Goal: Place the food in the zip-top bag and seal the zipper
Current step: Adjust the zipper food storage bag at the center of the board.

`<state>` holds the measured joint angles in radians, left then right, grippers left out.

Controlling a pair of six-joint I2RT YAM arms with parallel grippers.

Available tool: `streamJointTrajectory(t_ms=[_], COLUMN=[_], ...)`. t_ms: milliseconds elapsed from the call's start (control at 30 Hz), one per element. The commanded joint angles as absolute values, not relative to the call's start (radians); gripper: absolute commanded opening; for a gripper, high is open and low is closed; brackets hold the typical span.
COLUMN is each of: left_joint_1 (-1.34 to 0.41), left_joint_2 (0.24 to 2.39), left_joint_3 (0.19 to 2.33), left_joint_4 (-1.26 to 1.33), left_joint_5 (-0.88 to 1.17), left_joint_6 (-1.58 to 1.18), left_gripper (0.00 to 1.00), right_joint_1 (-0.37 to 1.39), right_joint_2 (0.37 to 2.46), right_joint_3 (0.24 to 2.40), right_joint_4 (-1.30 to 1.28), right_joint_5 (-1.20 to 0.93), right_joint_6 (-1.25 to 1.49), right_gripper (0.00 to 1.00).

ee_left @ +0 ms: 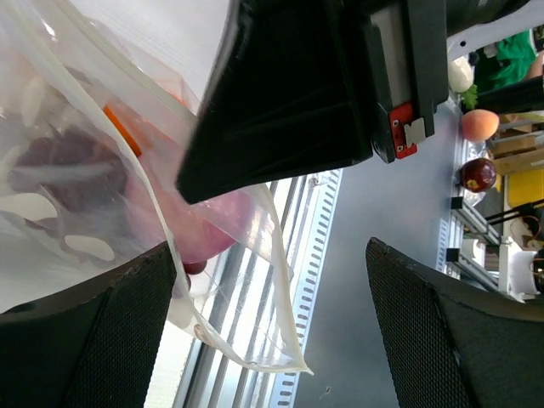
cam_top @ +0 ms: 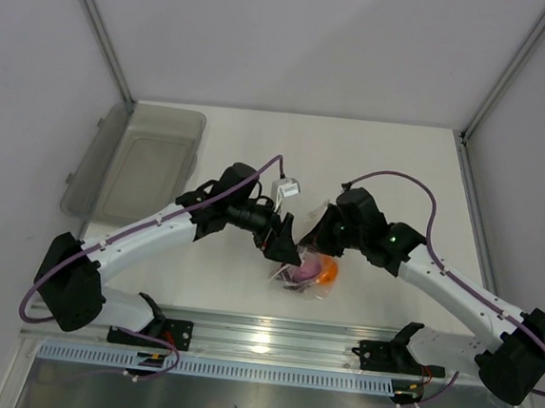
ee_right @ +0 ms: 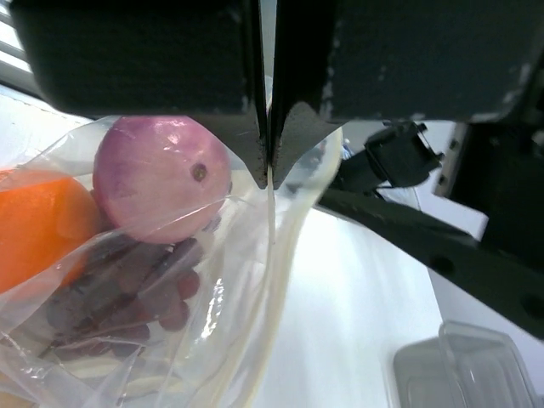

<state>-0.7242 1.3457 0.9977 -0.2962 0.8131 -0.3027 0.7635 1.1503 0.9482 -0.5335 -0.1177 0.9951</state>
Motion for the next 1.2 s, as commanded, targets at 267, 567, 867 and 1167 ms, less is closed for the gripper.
streamJointTrajectory(t_ms=[267, 567, 867, 1167], left_joint_1=[-0.847, -0.848, -0.847, -0.844], left_joint_2=[1.327, 1.338, 1.373, 1.362], left_joint_3=[1.029, 1.046, 1.095, 1.141], left_joint_4=[-0.301, -0.322, -0.393, -0.439], left_joint_5=[0.609, 0.468, 0.359, 0.385], left_joint_6=[-0.204, -0.222, -0.219, -0.157], left_gripper=[0.92, 0.63, 0.01, 0.0], right_joint_1=[0.759, 0.758, 0.738, 0.66], right_joint_2=[1.207, 1.192, 1.184, 1.129], right_joint_3=[1.083, 1.065, 1.092, 1.206], right_joint_4=[-0.574, -0.575, -0.607, -0.75], right_joint_5=[-0.002, -0.008, -0.055, -0.04], right_joint_6=[1.098, 1.078, 0.954, 0.631], right_gripper=[0.0, 0.05, 0.4, 0.64])
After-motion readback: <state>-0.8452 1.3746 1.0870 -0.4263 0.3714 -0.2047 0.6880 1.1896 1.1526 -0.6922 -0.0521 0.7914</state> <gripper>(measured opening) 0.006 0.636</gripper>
